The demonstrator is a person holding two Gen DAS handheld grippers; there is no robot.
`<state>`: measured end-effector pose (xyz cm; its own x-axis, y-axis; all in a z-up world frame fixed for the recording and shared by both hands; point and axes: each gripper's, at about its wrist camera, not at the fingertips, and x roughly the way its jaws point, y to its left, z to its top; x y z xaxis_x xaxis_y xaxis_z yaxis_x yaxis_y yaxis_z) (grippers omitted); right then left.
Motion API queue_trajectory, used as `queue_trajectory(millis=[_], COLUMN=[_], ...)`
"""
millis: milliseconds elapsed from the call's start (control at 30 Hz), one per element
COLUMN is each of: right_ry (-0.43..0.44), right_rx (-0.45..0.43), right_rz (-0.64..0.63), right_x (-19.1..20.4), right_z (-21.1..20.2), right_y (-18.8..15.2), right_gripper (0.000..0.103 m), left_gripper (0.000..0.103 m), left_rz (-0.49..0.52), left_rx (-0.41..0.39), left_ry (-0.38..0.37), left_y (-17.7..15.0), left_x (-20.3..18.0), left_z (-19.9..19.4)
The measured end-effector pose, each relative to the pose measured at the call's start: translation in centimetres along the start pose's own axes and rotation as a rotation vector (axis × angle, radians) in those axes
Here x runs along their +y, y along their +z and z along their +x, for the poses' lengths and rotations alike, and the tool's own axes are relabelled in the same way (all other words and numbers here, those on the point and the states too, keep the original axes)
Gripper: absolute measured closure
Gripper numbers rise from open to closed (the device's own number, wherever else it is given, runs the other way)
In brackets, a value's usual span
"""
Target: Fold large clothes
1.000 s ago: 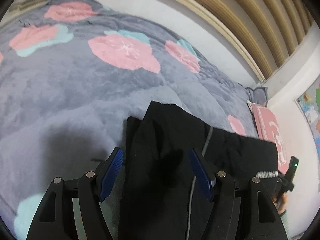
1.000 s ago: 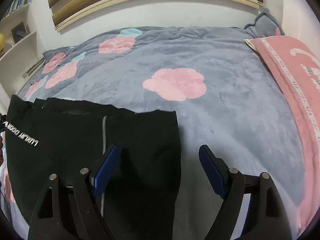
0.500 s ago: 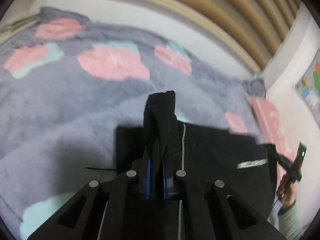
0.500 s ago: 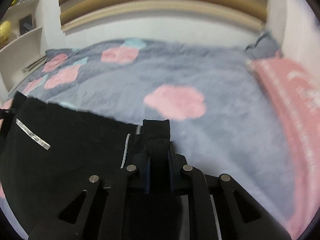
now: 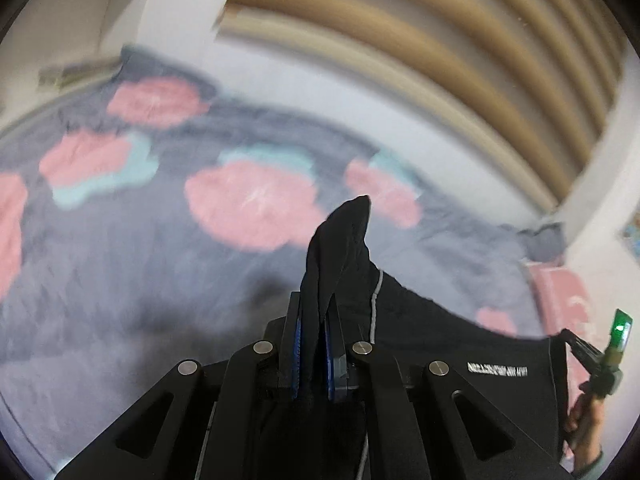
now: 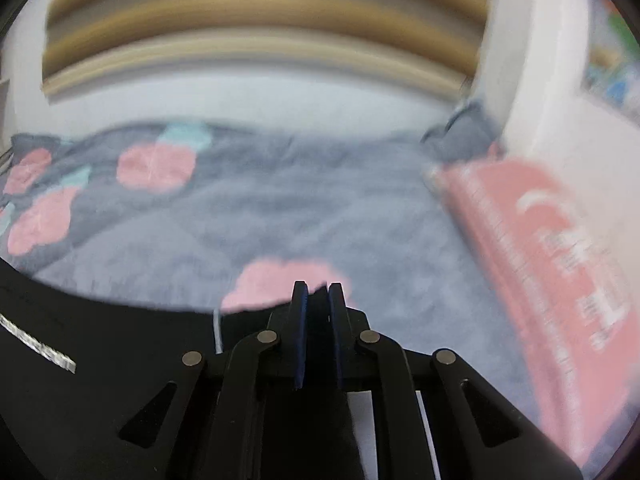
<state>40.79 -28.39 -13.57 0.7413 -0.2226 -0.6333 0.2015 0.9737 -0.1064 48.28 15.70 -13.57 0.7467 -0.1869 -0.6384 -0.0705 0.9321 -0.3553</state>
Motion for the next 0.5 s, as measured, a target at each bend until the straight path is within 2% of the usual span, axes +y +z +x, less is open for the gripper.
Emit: queue_trajectory(millis=[100, 167, 233, 367, 500], right_ry=[0.041, 0.095, 0.149, 0.142, 0.152], right_rx=[0.114, 0.196, 0.246, 0.24, 0.247], right_rz=[-0.035, -0.021, -0.003, -0.004, -0.008], right_x=[0.9, 1.4, 1.5, 1.7, 1.9], right_z=[4.5, 7.4, 9.2, 9.6, 10.0], right_y=[-2.4, -4.9, -6.7, -7.6, -7.7], right_gripper=[0.094, 0.094, 0.094, 0.094, 0.094], left_gripper=[0.093, 0.088, 0.087, 0.082, 0.08], left_rz=[-0.033, -0.048, -0.046, -0.025, -0.049], left_rx=[0.121, 0.211, 0.201, 0.206, 0.2], left_ry=[0.048, 0.056, 0.044, 0.052, 0.026], left_y=[-2.3, -4.1, -4.2, -3.9, -3.8], left_x=[1.5, 2.4, 2.6, 2.4, 3.0], left_z=[5.1, 8.2, 8.5, 8.7, 8.3])
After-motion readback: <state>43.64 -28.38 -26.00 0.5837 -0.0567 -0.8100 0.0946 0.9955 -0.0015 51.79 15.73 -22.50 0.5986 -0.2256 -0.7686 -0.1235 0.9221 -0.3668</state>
